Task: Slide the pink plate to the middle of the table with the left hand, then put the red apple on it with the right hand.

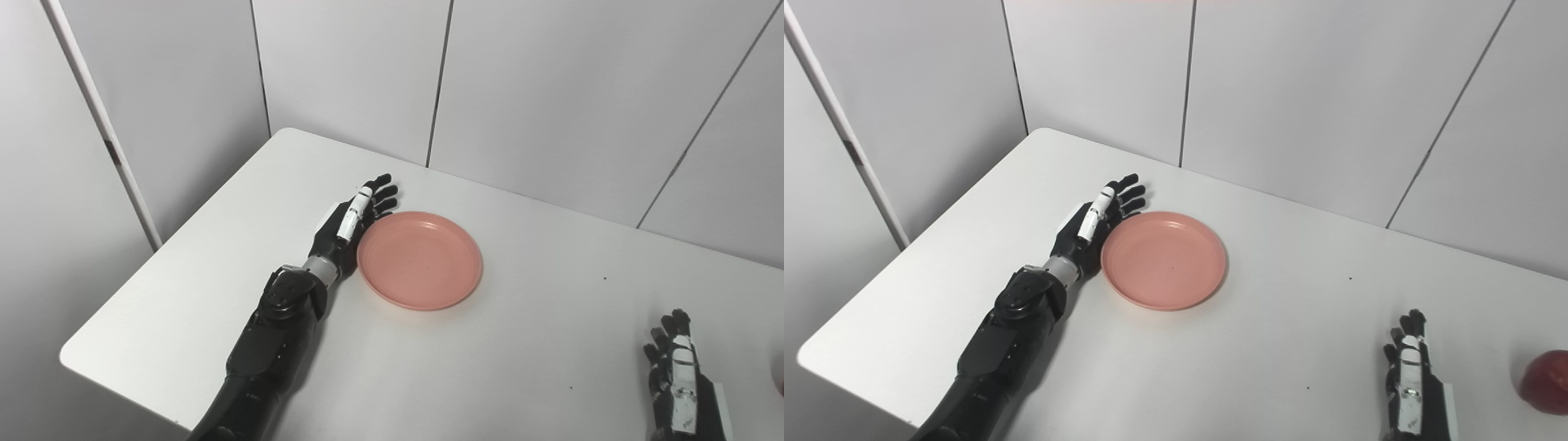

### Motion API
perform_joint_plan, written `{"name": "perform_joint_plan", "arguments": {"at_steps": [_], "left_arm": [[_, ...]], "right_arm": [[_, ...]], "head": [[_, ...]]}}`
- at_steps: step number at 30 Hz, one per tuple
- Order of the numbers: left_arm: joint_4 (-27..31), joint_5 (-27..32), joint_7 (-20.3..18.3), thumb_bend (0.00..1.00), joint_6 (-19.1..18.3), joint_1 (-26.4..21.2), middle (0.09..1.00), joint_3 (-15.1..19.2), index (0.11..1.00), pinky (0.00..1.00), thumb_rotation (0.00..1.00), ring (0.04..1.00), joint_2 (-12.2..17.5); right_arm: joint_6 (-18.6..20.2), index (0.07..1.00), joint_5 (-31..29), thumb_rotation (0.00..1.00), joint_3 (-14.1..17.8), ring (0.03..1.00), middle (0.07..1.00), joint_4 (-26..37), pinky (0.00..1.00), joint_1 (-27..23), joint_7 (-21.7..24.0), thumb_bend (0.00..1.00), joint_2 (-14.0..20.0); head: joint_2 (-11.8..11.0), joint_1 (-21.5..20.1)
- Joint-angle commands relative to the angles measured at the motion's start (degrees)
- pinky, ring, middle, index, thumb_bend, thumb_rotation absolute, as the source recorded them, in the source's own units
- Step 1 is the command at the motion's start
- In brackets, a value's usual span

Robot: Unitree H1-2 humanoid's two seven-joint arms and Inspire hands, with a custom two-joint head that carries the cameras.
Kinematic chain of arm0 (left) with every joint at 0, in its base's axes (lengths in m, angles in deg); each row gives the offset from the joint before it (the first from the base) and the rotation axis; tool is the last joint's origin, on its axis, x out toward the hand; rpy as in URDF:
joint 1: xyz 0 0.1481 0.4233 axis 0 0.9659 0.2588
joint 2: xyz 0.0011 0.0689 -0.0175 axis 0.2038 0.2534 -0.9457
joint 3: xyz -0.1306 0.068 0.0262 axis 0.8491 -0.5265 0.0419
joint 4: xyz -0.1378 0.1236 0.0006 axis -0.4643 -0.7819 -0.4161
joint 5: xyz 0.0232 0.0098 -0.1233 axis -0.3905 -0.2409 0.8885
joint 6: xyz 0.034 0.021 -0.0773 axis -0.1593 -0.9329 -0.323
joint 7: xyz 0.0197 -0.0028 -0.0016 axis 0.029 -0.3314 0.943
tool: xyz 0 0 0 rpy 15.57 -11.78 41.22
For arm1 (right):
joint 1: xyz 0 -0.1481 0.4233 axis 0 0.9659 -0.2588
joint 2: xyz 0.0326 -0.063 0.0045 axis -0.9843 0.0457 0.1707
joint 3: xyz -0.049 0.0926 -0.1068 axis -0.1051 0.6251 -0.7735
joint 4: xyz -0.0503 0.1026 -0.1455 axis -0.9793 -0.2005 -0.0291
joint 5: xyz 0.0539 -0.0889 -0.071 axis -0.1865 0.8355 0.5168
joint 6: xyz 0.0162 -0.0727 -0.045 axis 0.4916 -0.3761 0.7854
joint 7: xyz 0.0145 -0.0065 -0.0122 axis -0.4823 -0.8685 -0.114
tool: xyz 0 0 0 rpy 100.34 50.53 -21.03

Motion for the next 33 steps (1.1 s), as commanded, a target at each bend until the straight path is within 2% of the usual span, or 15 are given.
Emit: {"name": "perform_joint_plan", "arguments": {"at_steps": [1, 9, 15, 17, 25, 33], "left_arm": [[-1.0, -0.6, -0.6, 0.33, -2.4, 0.0, 0.899, -0.9, 0.88, 0.89, 1.0, 0.898, -0.8], [-0.3, -1.4, -0.7, 0.35, -3.0, -0.2, 0.884, -2.5, 0.867, 0.89, 1.0, 0.89, -2.1], [0.4, -1.6, -0.5, 0.35, -3.5, 0.0, 0.882, -3.0, 0.86, 0.86, 1.0, 0.885, -4.0], [1.1, -0.6, -1.2, 0.35, -4.2, 0.3, 0.899, -3.1, 0.876, 0.88, 1.0, 0.902, -4.7], [5.3, -3.2, 0.5, 0.34, -7.3, 1.6, 0.88, -5.0, 0.856, 0.85, 1.0, 0.884, -7.2], [7.9, -4.3, 0.2, 0.34, -9.1, 3.6, 0.892, -6.9, 0.871, 0.87, 1.0, 0.896, -9.2]], "right_arm": [[-2.3, 1.0, 0.1, 1.0, 0.0, 1.0, 1.0, 1.3, 1.0, -1.1, -0.1, 0.22, -0.1], [-0.8, 1.0, 0.5, 1.0, -0.1, 1.0, 1.0, 2.6, 1.0, -0.9, -0.9, 0.2, -1.0], [-1.2, 1.0, 0.7, 1.0, -0.4, 1.0, 1.0, 2.6, 1.0, -0.9, -1.2, 0.23, -1.3], [-1.0, 1.0, 0.8, 1.0, -0.5, 1.0, 1.0, 2.8, 1.0, -0.9, -1.4, 0.24, -1.5], [0.3, 1.0, 0.5, 1.0, -0.9, 1.0, 1.0, 3.7, 1.0, -0.8, -2.0, 0.23, -2.3], [1.1, 1.0, 2.2, 1.0, -1.6, 1.0, 1.0, 4.7, 1.0, -0.8, -2.6, 0.23, -2.7]], "head": [[0.3, -0.3], [1.1, -1.5], [1.8, -2.5], [2.0, -2.9], [3.5, -5.3], [4.5, -7.0]]}}
